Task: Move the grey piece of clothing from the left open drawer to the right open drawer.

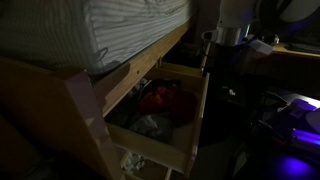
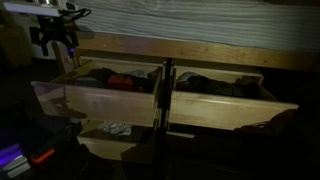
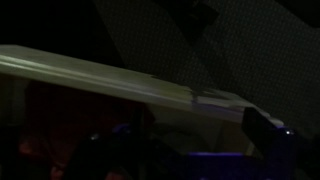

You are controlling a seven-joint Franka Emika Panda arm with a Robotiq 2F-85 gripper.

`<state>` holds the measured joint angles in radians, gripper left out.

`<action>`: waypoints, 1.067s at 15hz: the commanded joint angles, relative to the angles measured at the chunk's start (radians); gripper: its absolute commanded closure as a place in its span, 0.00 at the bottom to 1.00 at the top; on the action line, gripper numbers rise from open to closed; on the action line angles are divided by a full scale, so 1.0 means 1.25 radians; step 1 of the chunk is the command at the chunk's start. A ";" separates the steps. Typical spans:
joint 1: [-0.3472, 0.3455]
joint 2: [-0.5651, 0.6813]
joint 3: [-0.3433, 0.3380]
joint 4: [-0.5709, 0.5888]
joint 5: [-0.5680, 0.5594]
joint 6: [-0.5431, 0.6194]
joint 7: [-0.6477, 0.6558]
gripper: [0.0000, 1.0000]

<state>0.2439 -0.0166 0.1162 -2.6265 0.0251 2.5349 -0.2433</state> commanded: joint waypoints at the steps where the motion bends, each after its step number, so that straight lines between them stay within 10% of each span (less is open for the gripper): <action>1: 0.052 0.167 0.007 0.123 -0.199 0.067 0.131 0.00; 4: 0.159 0.223 -0.100 0.174 -0.417 0.145 0.367 0.00; 5: 0.093 0.178 -0.024 0.132 -0.340 0.111 0.289 0.00; 12: 0.074 0.271 -0.007 0.204 -0.310 0.083 0.280 0.00; 16: 0.141 0.382 -0.078 0.259 -0.469 0.112 0.450 0.00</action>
<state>0.3789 0.3260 0.0636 -2.3949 -0.4623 2.6488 0.2215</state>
